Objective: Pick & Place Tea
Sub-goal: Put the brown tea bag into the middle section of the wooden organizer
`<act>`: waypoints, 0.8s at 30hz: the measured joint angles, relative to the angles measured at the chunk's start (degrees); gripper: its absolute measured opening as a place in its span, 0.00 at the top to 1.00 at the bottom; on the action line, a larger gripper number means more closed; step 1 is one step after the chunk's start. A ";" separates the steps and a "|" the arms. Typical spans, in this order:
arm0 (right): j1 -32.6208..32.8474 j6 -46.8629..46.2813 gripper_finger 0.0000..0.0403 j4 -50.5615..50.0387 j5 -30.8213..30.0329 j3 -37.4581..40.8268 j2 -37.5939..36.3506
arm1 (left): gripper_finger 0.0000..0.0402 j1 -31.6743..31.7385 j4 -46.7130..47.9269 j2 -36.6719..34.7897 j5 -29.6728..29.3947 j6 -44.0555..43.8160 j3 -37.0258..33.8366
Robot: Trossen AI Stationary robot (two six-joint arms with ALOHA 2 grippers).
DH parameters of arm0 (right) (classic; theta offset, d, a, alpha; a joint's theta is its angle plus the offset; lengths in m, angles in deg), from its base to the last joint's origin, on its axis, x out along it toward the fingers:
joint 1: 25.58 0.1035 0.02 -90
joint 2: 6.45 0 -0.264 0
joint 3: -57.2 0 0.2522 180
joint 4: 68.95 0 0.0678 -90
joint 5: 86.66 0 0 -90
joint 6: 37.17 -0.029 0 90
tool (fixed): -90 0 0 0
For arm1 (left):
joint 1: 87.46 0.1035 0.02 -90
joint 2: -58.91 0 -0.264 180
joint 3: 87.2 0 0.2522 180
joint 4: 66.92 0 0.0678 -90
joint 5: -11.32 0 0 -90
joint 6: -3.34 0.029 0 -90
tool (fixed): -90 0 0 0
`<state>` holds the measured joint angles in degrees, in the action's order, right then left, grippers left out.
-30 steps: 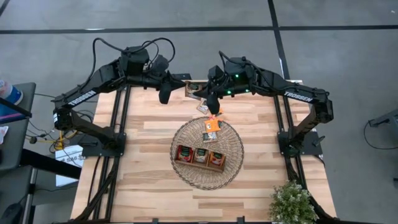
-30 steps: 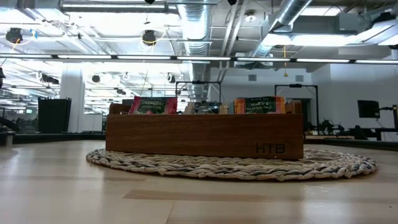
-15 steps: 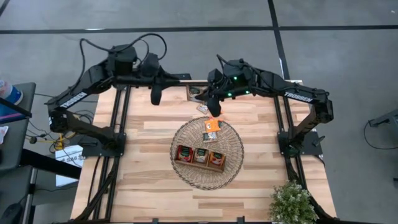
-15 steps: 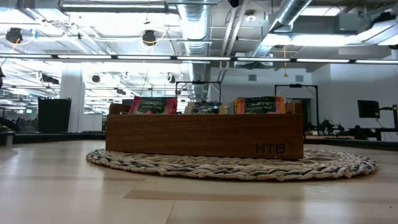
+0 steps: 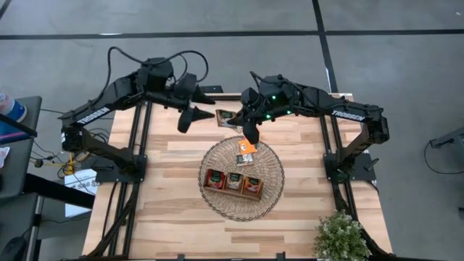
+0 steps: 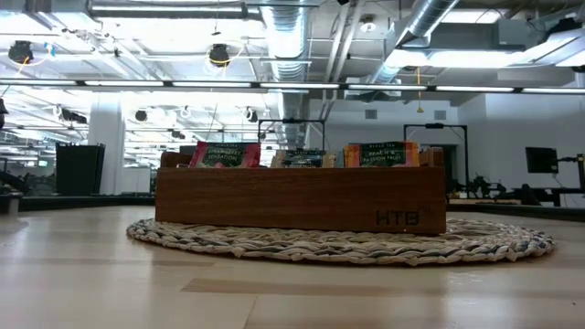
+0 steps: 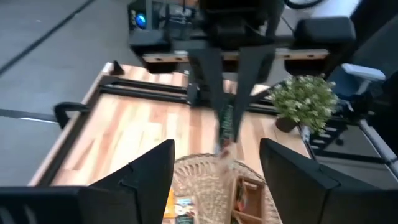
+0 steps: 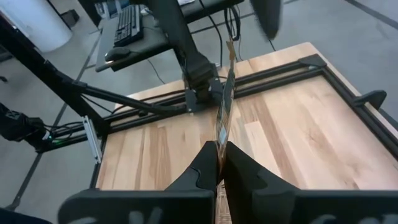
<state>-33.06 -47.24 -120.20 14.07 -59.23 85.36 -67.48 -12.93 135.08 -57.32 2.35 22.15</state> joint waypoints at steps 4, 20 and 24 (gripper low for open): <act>0.39 -0.04 1.00 0.01 -0.14 0.00 0.00 | 0.42 -1.24 0.21 0.99 0.11 0.07 -0.02; 2.90 -0.55 1.00 0.21 -0.43 0.00 0.00 | 0.61 -3.52 -0.50 4.32 0.71 -1.63 0.03; 2.88 -1.10 1.00 0.14 -0.43 0.00 0.00 | 0.79 -4.30 -0.32 4.30 0.72 -1.46 0.00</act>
<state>-30.18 -48.34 -120.06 13.64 -59.23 85.36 -71.77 -13.26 139.37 -56.60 0.90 22.15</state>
